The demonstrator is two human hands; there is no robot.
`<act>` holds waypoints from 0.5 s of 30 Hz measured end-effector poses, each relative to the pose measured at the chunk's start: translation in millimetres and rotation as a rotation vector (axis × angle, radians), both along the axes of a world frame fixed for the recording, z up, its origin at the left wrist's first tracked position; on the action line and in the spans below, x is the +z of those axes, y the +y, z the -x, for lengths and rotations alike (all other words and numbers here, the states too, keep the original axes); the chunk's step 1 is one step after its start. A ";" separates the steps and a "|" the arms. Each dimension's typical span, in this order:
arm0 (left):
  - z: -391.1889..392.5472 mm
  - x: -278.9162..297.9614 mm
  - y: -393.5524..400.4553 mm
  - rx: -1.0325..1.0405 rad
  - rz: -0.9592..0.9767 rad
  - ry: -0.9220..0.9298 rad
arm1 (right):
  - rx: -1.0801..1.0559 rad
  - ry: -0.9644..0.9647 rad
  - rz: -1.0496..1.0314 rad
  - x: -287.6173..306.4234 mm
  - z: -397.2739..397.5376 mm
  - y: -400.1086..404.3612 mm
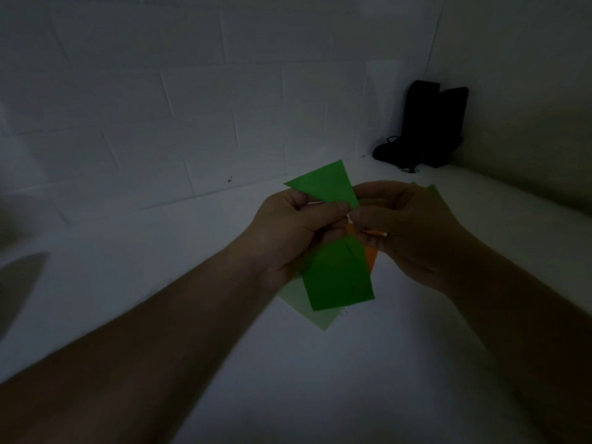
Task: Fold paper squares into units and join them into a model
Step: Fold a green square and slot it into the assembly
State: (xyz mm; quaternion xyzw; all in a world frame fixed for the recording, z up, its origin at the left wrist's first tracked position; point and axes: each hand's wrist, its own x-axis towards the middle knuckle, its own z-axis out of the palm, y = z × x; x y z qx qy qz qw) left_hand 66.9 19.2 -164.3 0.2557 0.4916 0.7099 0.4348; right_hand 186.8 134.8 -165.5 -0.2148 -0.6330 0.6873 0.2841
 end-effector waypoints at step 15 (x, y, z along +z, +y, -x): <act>-0.7 -0.6 -0.5 0.041 0.008 0.034 | -0.036 -0.055 -0.117 -1.3 0.9 2.8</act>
